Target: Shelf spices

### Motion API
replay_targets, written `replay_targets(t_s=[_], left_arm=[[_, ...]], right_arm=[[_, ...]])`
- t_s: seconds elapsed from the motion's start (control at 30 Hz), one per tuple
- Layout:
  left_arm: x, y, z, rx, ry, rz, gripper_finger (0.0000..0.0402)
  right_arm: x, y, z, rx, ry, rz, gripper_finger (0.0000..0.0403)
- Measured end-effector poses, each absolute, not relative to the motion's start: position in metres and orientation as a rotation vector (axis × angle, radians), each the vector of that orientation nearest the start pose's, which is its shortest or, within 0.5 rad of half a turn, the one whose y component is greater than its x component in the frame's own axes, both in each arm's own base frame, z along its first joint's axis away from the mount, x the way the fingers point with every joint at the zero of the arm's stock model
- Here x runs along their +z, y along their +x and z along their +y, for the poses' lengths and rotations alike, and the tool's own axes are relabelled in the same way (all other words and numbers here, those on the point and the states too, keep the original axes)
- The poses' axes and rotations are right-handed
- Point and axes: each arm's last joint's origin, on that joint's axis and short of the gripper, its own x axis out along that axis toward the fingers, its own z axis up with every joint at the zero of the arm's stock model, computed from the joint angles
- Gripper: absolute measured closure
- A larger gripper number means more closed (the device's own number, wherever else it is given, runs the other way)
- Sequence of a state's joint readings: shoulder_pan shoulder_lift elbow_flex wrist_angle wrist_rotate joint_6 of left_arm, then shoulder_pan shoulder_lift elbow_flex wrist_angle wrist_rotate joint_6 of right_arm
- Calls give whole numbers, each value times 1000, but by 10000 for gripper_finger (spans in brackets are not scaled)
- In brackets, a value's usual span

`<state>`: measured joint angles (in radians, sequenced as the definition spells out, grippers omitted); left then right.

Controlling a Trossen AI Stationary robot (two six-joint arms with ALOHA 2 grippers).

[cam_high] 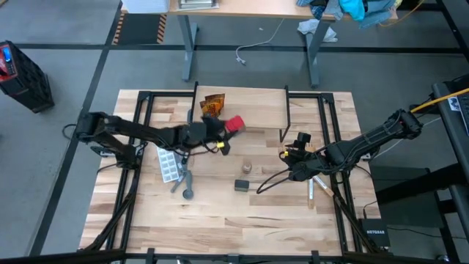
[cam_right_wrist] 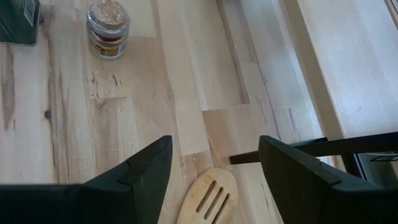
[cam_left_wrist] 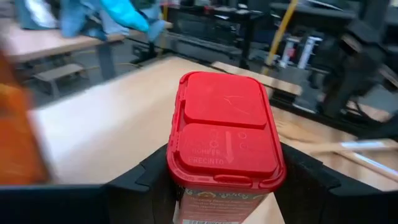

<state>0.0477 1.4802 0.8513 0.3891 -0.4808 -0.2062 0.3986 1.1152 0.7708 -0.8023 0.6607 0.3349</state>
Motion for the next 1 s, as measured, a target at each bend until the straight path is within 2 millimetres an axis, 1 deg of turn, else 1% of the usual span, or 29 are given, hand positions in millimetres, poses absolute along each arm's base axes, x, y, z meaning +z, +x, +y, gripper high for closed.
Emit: replay_targets(t_s=[0.1, 0.2, 0.43, 0.7, 0.87, 1.0], left_arm=[[258, 308, 40, 589, -148, 197, 204], [264, 301, 50, 610, -149, 199, 204], [261, 299, 65, 575, -167, 233, 204], [259, 299, 68, 580, -169, 241, 201], [261, 299, 68, 579, -176, 220, 159], [263, 300, 68, 578, -179, 197, 149]], right_arm=[[232, 184, 58, -390, -275, 928, 157], [232, 184, 58, -390, -274, 927, 157], [232, 184, 58, -390, -275, 927, 157], [232, 184, 58, -390, -275, 928, 157], [232, 184, 58, -390, -274, 927, 157], [232, 184, 58, -390, -275, 927, 157]])
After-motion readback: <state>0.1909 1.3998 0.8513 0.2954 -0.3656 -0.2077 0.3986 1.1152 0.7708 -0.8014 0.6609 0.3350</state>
